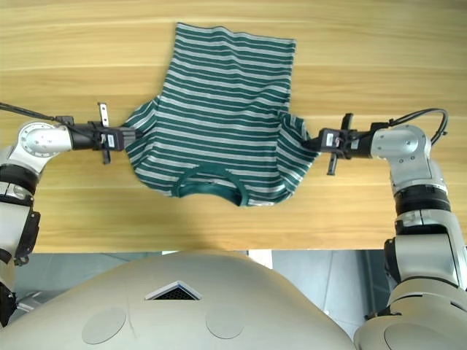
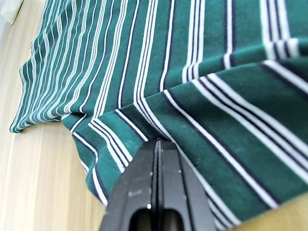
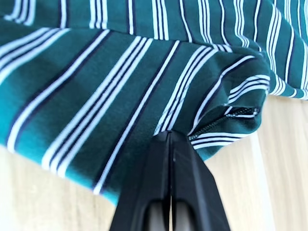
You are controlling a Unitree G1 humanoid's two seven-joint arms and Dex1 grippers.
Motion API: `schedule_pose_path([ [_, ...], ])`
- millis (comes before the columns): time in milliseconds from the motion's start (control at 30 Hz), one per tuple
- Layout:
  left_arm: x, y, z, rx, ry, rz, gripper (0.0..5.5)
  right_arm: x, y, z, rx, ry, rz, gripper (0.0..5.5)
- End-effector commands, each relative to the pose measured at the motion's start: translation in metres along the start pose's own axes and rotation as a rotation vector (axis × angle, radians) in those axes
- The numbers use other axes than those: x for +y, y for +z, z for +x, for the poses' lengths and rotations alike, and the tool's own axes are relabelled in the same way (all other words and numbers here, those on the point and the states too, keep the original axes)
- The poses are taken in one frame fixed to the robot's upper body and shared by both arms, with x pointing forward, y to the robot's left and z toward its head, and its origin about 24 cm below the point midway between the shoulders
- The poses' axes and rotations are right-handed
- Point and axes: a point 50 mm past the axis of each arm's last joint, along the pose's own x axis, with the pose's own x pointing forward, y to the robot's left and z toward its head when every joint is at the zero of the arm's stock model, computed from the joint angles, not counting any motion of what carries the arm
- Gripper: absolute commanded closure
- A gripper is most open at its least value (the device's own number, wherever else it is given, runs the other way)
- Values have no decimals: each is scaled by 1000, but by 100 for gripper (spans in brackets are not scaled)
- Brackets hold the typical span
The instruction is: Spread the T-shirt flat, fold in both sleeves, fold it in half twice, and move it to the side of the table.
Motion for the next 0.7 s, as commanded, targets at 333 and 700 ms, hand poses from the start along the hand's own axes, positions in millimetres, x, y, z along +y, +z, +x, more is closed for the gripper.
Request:
schedule_pose_path([
  [333, -24, -13, -27, 99, -108, -28, 548, 4, -15, -1, 83, 27, 28, 550],
  [700, -9, 8, -35, -111, -17, -86, 548, -5, 3, -11, -22, -11, -29, 550],
])
